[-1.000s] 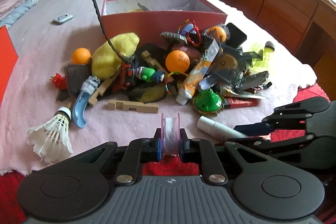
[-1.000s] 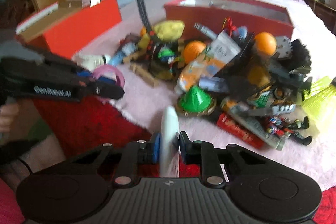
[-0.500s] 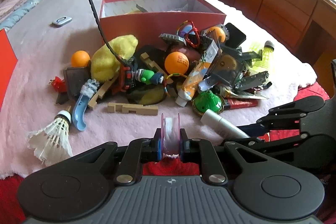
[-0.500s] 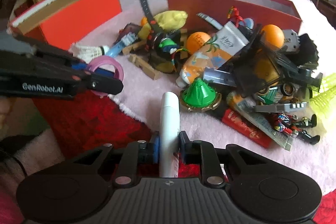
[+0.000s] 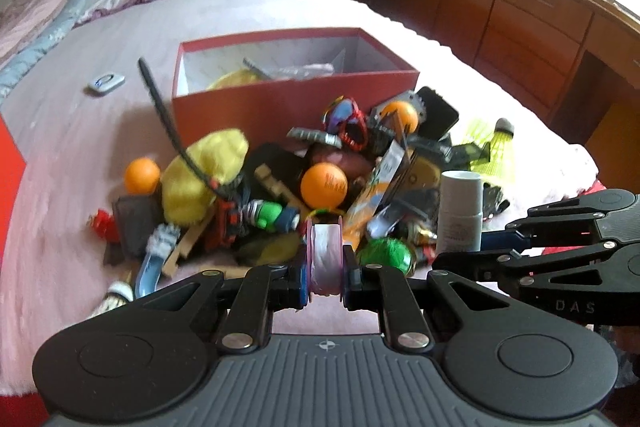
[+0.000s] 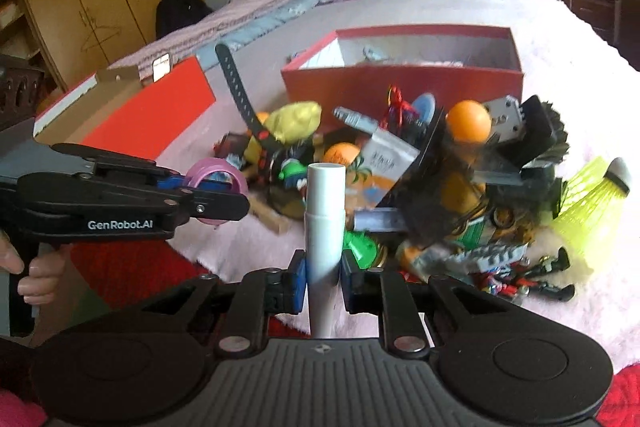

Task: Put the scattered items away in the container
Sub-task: 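Carry both items over the red box and open the left tool to drop the pink roll, then open the right tool to drop the sunscreen tube into the red box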

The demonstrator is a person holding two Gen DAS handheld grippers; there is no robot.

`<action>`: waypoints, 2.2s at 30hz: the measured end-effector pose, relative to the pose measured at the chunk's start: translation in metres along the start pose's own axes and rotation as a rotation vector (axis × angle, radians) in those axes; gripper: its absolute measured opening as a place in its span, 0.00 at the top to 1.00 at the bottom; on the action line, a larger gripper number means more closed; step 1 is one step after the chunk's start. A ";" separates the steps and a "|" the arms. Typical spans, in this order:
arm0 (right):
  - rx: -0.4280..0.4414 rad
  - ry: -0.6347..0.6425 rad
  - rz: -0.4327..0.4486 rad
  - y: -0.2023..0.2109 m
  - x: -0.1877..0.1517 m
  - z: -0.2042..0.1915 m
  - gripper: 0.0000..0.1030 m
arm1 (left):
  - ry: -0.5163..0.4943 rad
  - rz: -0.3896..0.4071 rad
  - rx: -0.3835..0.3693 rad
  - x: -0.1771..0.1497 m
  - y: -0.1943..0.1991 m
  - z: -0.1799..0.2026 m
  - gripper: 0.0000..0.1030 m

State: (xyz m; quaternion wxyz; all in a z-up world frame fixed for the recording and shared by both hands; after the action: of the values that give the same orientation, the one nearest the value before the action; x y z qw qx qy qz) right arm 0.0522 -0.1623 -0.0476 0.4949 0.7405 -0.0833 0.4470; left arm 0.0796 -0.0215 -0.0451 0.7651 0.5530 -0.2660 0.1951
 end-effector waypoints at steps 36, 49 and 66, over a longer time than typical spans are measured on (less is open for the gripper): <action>-0.017 -0.096 0.146 -0.005 0.136 0.087 0.82 | -0.003 0.165 -0.008 0.157 -0.031 0.016 0.84; -0.100 -0.147 0.155 -0.040 0.188 0.144 0.82 | 0.012 0.132 0.027 0.198 -0.080 0.011 0.84; -0.181 -0.192 0.139 -0.056 0.183 0.161 0.48 | 0.043 0.209 0.080 0.183 -0.049 0.011 0.28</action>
State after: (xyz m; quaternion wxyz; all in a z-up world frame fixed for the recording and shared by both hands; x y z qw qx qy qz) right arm 0.2845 -0.2061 0.0334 0.5170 0.7247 -0.2214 0.3980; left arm 0.2496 -0.0467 0.0351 0.7235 0.5478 -0.2979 0.2963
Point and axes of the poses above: each gripper's, at about its wrist camera, not at the fingertips, and y roughly against the way its jaws point, z to its right, x to its top, the point moved 8 cm from there along -y, roughly the way its jaws point, and after that the axes turned 15 degrees about y, right-handed, at the moved point
